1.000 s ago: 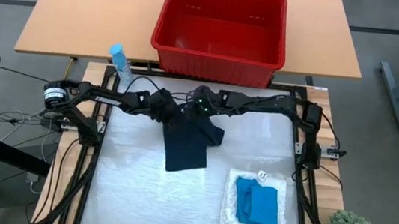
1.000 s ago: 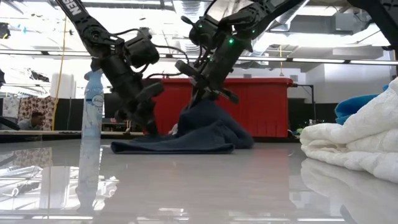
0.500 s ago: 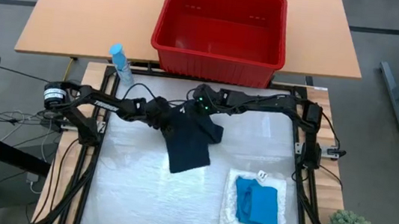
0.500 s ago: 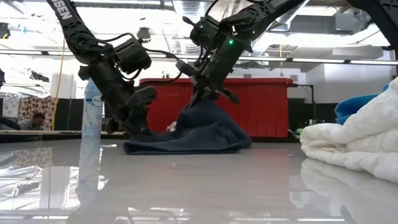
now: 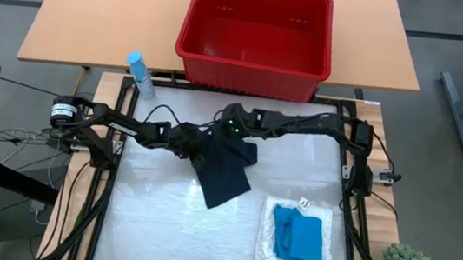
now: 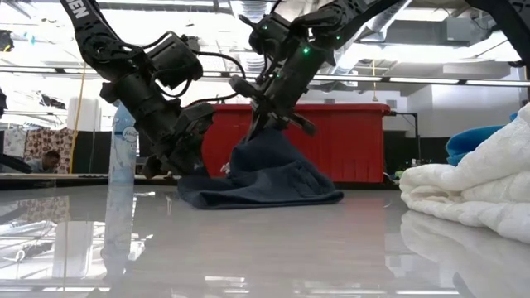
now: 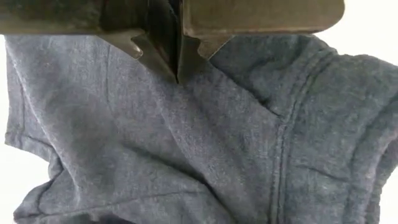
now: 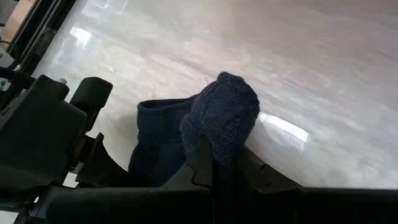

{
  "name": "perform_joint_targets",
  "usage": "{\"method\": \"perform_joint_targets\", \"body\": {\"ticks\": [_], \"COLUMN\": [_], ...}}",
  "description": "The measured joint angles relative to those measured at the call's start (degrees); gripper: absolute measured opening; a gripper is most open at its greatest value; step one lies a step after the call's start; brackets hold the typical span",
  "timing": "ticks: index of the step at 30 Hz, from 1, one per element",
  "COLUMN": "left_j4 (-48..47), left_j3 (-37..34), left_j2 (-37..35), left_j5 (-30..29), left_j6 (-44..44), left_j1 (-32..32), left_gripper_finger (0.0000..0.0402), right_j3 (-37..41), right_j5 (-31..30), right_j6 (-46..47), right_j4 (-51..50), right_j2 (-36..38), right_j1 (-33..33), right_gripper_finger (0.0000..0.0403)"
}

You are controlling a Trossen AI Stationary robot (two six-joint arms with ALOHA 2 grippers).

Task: Fold laundry
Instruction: Fold the dark blue shorts

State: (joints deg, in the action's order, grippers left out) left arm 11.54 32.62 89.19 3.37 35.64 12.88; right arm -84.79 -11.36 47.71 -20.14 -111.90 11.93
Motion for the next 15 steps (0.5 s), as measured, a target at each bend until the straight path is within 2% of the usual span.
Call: {"method": "perform_joint_targets", "body": {"ticks": [8,15], "left_j4": [0.21,-0.52], "left_j3": [0.0,0.04], "left_j2": [0.0,-0.02], "left_j5": [1.8,0.99], "left_j6": [1.03,-0.44], "left_j1": [-0.02,-0.62], "left_gripper_finger": [0.0,0.0], "right_j3": [0.04,-0.02], "right_j5": [-0.68,1.59], "right_j6": [1.99,2.45], "right_j4": [0.99,3.38], "right_j2": [-2.38,-3.98], "right_j1": [-2.04,-3.84], "right_gripper_finger": [0.0046,0.0046]}}
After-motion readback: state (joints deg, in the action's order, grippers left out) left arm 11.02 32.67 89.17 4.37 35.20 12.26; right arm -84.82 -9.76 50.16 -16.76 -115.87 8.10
